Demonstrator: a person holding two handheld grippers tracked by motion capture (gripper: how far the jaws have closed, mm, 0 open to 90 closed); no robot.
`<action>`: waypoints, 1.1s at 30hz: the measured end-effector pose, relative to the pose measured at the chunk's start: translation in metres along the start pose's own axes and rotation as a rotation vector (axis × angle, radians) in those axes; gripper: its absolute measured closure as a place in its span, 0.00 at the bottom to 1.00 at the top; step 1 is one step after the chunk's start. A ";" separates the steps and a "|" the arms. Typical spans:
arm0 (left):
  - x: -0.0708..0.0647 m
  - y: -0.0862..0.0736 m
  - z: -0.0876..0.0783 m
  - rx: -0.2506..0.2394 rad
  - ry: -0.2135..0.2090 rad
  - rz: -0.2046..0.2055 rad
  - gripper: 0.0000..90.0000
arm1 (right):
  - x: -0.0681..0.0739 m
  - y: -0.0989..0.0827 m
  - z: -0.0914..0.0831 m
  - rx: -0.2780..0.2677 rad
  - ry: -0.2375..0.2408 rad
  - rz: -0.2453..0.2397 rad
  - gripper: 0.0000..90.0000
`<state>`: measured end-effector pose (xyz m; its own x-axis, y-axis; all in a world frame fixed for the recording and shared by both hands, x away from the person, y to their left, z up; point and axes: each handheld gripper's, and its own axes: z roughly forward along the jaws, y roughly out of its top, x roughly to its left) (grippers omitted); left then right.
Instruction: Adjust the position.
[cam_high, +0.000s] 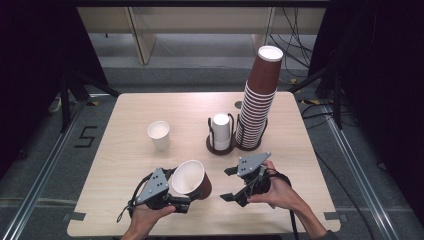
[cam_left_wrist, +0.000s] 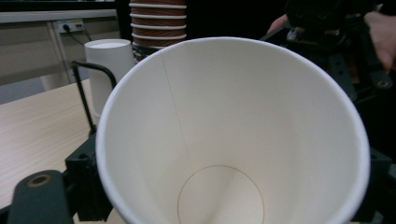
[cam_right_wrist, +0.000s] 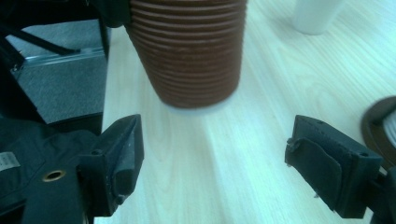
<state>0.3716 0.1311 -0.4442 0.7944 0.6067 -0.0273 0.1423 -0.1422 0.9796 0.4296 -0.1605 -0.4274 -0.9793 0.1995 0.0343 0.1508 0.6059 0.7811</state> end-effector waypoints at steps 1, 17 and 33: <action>0.001 -0.001 0.000 0.001 0.012 0.000 0.15 | -0.001 -0.001 -0.001 -0.004 -0.014 0.006 0.21; 0.019 -0.005 -0.012 0.089 0.184 0.022 0.15 | -0.008 -0.022 -0.014 0.022 -0.138 0.095 0.18; 0.033 -0.009 -0.024 0.169 0.267 0.030 0.15 | -0.011 -0.037 -0.020 0.038 -0.192 0.145 0.18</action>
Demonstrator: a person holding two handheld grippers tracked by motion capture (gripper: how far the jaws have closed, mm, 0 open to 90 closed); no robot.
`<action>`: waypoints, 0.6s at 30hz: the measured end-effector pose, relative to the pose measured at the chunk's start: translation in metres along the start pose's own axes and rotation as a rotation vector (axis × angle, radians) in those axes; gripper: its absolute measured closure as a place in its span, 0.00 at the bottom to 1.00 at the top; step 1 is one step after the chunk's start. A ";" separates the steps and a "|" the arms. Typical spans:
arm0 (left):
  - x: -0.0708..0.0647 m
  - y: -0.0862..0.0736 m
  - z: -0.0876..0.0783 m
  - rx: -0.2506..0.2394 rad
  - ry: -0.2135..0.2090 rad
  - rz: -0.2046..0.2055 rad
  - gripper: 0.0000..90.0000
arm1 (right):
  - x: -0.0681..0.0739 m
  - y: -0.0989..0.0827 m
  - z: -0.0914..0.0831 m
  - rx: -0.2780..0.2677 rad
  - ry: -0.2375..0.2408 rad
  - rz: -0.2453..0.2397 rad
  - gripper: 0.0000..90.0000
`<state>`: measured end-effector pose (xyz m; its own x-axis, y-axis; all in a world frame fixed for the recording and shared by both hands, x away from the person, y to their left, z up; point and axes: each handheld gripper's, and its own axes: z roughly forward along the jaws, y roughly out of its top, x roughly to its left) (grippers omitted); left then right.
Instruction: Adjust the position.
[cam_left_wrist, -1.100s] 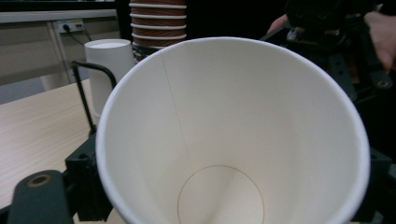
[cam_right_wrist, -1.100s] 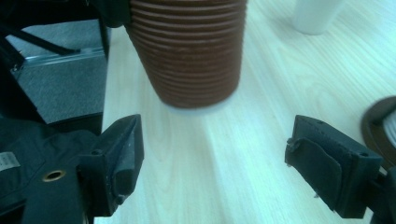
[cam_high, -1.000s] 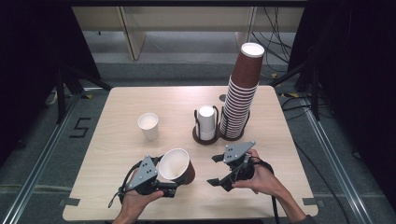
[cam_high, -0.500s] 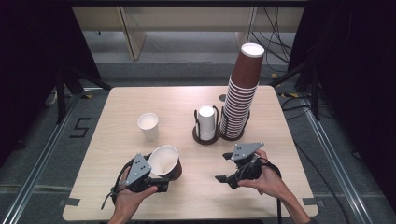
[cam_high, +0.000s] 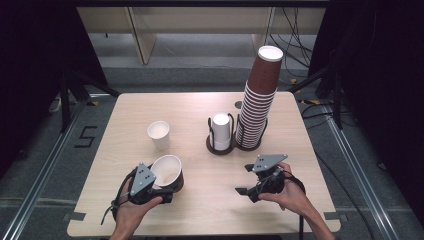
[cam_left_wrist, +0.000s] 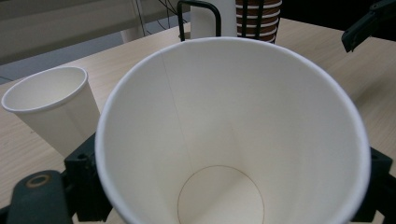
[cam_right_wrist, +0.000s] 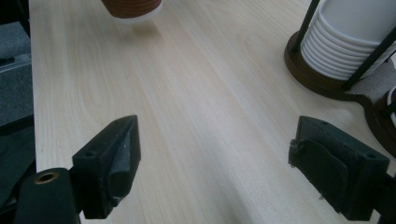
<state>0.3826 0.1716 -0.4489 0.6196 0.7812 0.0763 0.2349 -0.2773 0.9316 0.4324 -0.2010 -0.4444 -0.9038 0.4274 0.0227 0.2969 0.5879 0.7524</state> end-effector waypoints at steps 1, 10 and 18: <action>0.001 0.000 -0.001 0.003 0.000 -0.005 0.15 | -0.001 0.000 -0.001 0.000 -0.004 -0.004 0.18; 0.008 -0.002 -0.005 0.019 0.027 -0.026 0.15 | -0.002 -0.006 -0.001 0.017 -0.014 0.026 0.18; 0.015 -0.003 -0.007 0.036 0.041 -0.035 0.15 | -0.003 -0.008 0.000 0.023 -0.022 0.024 0.18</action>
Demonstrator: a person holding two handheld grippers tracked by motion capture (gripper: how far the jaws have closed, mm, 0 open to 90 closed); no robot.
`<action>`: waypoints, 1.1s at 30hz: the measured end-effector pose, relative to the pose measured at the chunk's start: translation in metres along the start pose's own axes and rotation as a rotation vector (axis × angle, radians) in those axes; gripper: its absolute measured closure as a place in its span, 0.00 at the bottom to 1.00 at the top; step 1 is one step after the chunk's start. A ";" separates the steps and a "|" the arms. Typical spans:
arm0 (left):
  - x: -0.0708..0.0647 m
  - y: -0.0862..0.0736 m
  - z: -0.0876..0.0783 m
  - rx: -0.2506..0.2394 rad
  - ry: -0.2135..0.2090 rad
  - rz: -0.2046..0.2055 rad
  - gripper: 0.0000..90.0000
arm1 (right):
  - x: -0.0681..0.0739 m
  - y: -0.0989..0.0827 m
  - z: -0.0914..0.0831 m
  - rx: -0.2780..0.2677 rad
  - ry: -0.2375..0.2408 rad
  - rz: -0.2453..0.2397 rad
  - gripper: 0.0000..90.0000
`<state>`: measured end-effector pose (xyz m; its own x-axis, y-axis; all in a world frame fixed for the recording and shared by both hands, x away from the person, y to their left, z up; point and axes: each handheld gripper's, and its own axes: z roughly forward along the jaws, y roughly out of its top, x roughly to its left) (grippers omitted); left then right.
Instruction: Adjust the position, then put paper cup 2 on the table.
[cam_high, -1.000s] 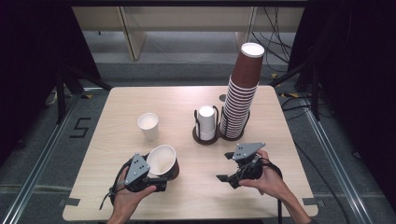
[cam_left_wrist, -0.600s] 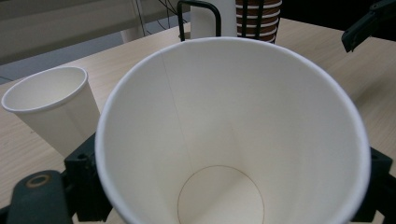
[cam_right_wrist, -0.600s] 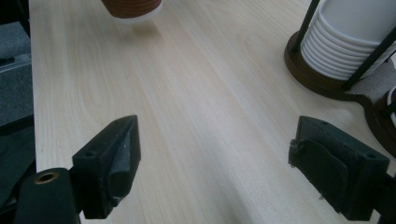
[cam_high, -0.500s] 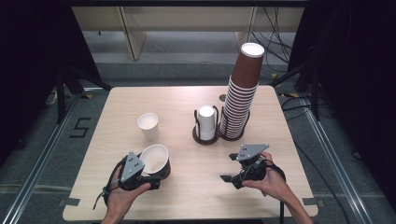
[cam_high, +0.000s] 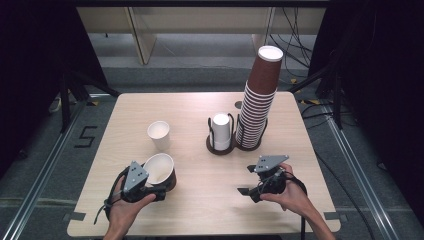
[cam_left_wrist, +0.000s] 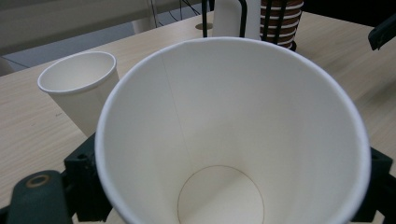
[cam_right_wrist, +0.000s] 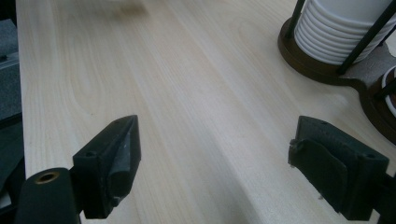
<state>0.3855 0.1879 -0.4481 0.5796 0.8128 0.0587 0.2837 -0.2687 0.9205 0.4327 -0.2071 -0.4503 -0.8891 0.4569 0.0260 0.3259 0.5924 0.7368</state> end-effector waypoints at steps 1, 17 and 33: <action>0.000 0.000 0.000 -0.001 0.004 -0.005 0.15 | 0.000 0.000 0.000 -0.001 -0.002 0.004 0.18; 0.014 0.000 -0.002 0.025 0.066 -0.013 0.15 | -0.004 -0.003 -0.003 -0.003 -0.008 0.005 0.18; 0.034 -0.004 -0.004 0.035 0.148 -0.053 0.14 | -0.007 -0.005 -0.004 -0.002 -0.018 0.008 0.18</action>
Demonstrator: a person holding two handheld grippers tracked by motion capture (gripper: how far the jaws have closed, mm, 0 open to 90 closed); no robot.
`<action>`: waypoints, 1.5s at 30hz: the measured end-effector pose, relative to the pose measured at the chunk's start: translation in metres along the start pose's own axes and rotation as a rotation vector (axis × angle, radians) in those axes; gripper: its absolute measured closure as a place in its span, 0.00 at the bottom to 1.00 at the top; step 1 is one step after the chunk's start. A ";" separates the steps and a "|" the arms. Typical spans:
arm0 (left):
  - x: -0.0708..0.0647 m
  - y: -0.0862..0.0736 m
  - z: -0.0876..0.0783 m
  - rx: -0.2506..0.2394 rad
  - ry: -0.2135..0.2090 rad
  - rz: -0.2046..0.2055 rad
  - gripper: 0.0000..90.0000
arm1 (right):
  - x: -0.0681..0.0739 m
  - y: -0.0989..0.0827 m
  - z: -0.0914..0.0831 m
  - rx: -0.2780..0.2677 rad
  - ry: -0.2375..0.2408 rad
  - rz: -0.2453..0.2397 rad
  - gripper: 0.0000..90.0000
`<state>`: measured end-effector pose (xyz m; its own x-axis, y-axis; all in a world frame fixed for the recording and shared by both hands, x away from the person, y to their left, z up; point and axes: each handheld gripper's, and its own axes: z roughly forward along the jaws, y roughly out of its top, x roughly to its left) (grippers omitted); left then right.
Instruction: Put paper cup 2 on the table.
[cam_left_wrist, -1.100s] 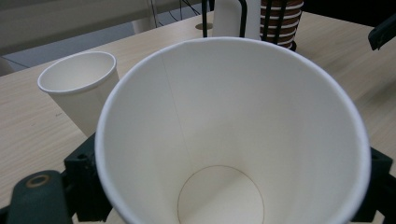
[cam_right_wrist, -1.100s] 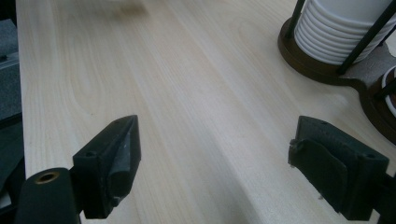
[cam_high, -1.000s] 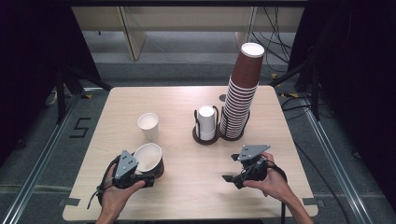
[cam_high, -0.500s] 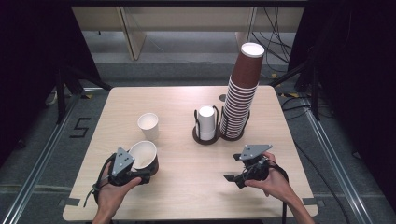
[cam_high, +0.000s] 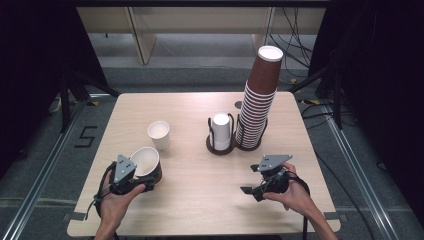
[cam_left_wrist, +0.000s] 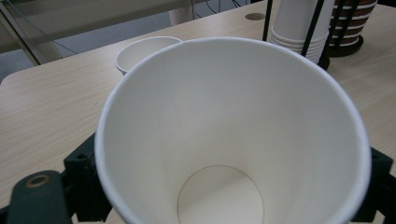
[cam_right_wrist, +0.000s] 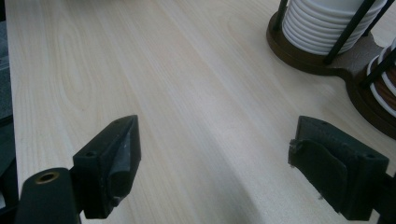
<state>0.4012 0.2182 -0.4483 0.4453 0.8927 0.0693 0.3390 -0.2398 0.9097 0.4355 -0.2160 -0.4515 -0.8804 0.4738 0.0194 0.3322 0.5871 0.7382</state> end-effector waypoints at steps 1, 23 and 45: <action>0.001 0.000 0.000 -0.002 0.003 -0.003 0.14 | 0.001 0.000 0.000 0.002 0.000 0.013 0.18; 0.023 -0.003 0.006 0.020 0.086 -0.057 0.14 | -0.004 -0.005 0.000 0.007 0.004 0.013 0.18; 0.061 0.004 0.034 0.030 0.167 -0.114 0.14 | -0.006 -0.007 -0.001 0.006 -0.003 0.030 0.18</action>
<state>0.4578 0.2583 -0.4546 0.2596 0.9651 0.0360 0.4053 -0.1427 0.9030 0.4377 -0.2236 -0.4556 -0.8691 0.4931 0.0389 0.3601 0.5770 0.7331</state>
